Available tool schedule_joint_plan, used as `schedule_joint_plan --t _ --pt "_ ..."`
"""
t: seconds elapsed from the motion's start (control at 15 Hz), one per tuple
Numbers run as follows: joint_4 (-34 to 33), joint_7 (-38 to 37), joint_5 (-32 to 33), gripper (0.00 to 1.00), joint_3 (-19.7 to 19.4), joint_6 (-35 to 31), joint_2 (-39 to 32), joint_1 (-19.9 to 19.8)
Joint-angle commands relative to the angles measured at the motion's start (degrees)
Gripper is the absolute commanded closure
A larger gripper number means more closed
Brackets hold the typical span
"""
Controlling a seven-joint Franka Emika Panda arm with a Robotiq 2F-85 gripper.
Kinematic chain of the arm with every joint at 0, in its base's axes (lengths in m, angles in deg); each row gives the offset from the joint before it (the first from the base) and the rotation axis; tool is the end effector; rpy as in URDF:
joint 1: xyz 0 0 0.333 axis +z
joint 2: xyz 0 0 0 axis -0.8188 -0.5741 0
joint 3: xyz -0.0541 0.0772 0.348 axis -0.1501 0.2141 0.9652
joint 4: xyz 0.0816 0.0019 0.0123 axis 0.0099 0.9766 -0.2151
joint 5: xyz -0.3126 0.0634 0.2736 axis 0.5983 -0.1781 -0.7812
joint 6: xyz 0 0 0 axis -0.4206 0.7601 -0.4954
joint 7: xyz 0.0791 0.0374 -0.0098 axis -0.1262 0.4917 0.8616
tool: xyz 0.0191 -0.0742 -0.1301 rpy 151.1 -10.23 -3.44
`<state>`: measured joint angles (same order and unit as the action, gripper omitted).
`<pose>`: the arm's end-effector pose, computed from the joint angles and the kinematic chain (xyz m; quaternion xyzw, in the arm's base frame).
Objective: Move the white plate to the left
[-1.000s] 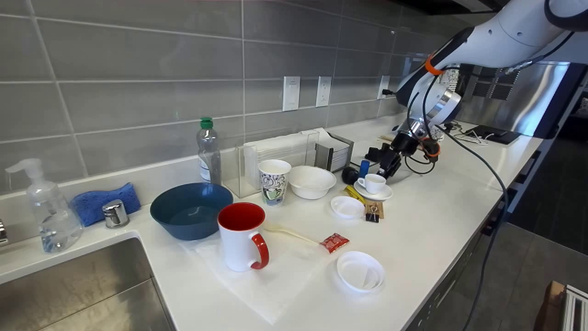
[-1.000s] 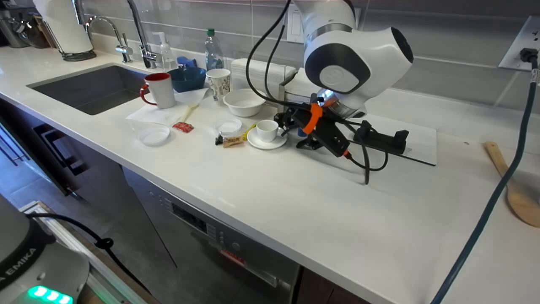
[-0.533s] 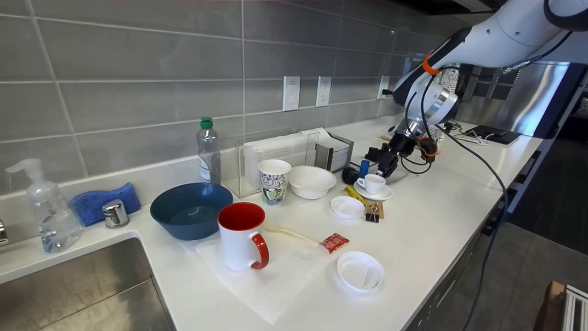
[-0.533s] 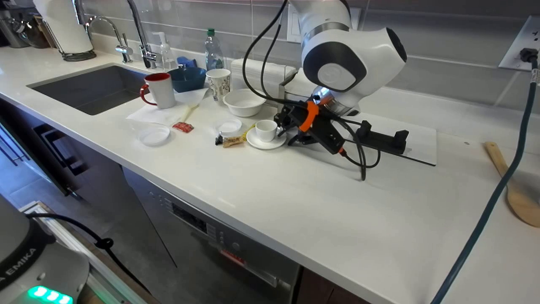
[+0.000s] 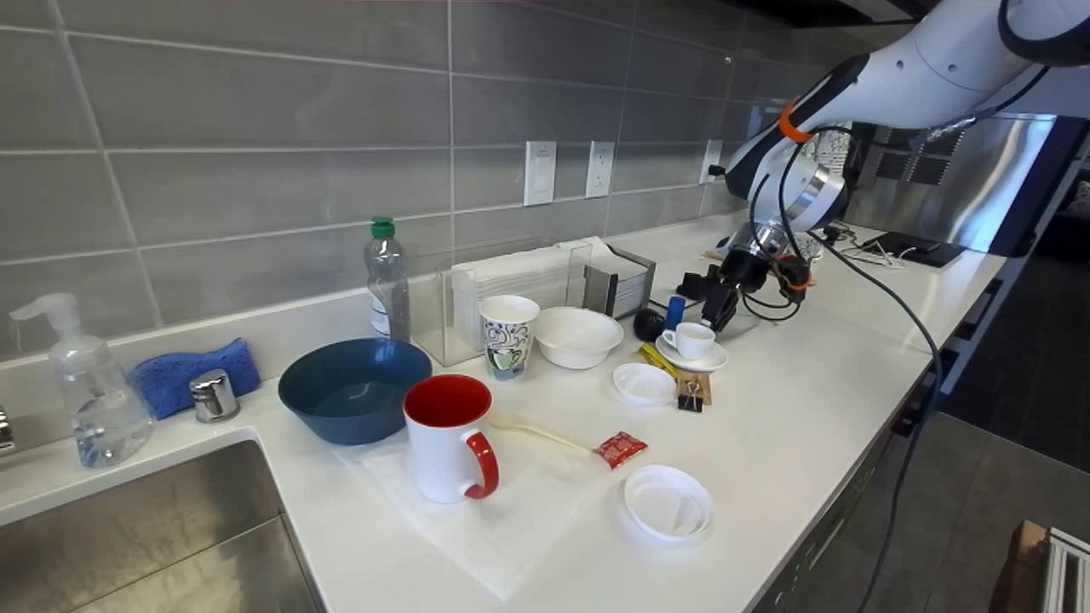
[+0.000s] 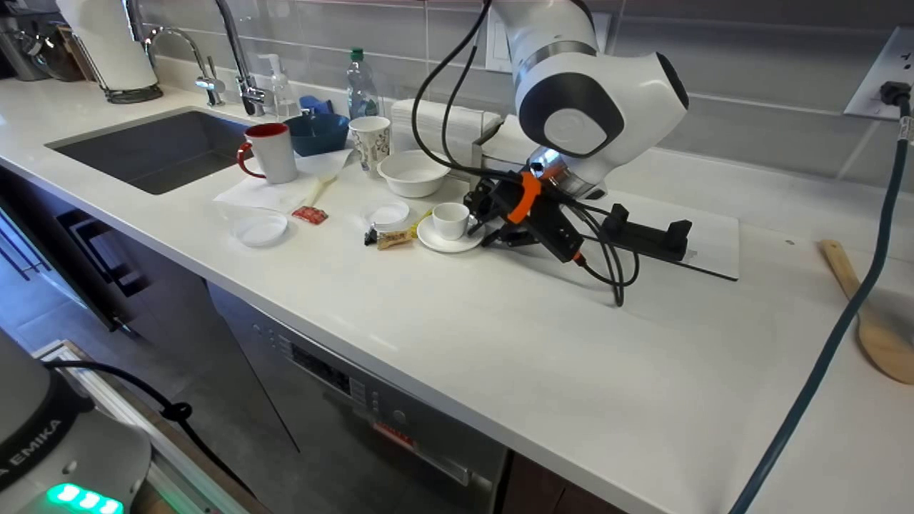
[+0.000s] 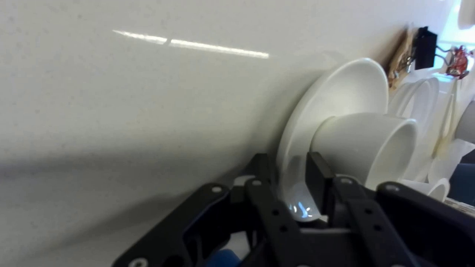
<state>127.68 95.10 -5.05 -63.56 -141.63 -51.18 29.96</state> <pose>0.5860 -0.2939 0.1794 -0.9460 -0.0717 -0.0244 0.3153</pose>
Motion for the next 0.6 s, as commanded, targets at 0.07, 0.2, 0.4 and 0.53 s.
schedule_joint_plan --t 0.07,0.2,0.4,0.53 --pt "-3.1 -1.6 1.6 0.70 0.8 3.3 -2.6 -1.2" --pt "-3.6 -1.6 1.7 0.80 0.7 3.5 -3.1 -1.3" --pt "-4.0 -1.6 1.8 0.92 0.7 3.5 -3.5 -1.4" --pt "-4.2 -1.6 1.8 0.97 0.7 3.6 -3.6 -1.5"
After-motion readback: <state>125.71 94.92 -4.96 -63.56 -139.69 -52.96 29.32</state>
